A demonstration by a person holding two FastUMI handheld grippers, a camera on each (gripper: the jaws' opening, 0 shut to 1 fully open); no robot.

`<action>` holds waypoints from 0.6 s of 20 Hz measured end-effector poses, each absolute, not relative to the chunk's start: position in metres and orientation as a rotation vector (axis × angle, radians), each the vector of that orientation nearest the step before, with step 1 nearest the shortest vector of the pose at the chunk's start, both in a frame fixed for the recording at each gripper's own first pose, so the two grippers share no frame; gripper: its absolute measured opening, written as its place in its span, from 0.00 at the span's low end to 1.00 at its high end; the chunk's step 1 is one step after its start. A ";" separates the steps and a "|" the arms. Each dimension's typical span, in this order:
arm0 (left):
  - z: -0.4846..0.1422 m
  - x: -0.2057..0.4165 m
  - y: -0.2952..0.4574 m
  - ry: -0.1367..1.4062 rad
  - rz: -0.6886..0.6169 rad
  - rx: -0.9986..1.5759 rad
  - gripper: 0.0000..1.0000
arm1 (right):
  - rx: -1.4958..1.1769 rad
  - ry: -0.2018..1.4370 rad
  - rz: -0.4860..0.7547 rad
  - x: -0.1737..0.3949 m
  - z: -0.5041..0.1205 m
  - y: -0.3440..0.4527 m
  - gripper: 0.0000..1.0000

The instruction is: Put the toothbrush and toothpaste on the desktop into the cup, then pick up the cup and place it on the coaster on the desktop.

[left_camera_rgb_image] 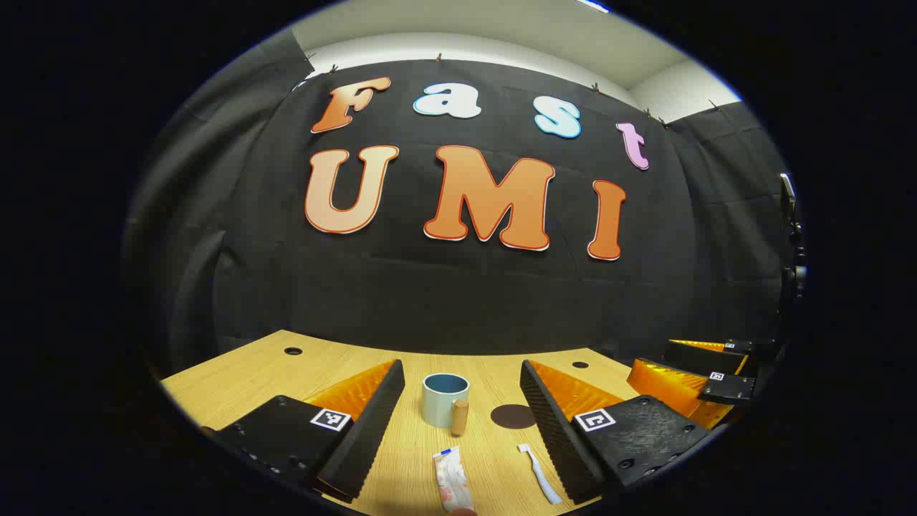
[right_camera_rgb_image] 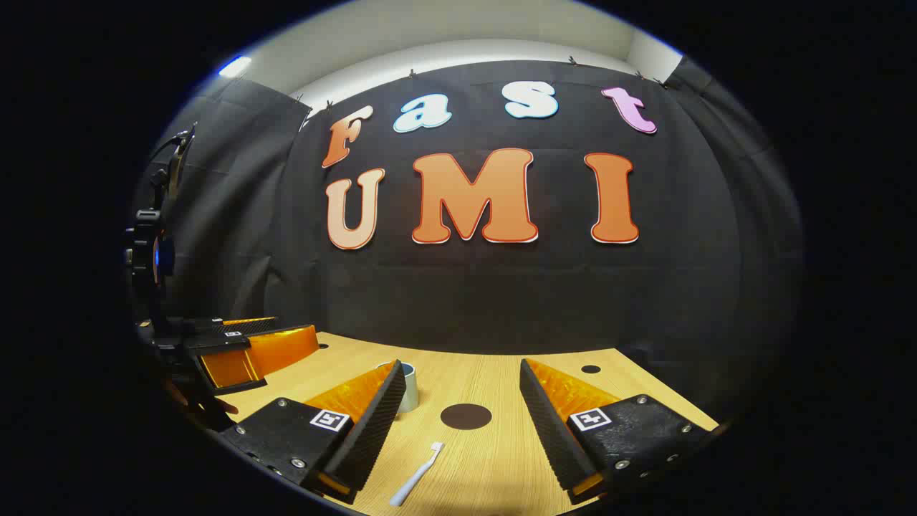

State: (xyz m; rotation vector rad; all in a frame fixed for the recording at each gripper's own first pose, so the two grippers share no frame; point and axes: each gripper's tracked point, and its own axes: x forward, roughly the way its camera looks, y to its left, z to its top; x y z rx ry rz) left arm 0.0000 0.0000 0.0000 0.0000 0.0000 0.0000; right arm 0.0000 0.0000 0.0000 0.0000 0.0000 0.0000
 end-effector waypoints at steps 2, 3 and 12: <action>0.003 -0.001 0.002 -0.007 0.008 0.009 0.98 | -0.002 0.001 0.007 0.000 -0.001 0.002 0.96; 0.004 -0.001 0.002 -0.007 0.009 0.012 0.98 | -0.001 0.001 0.011 0.000 -0.002 0.004 0.96; 0.006 -0.001 -0.002 -0.004 0.003 0.012 0.97 | -0.004 0.022 0.028 -0.001 -0.007 0.011 0.96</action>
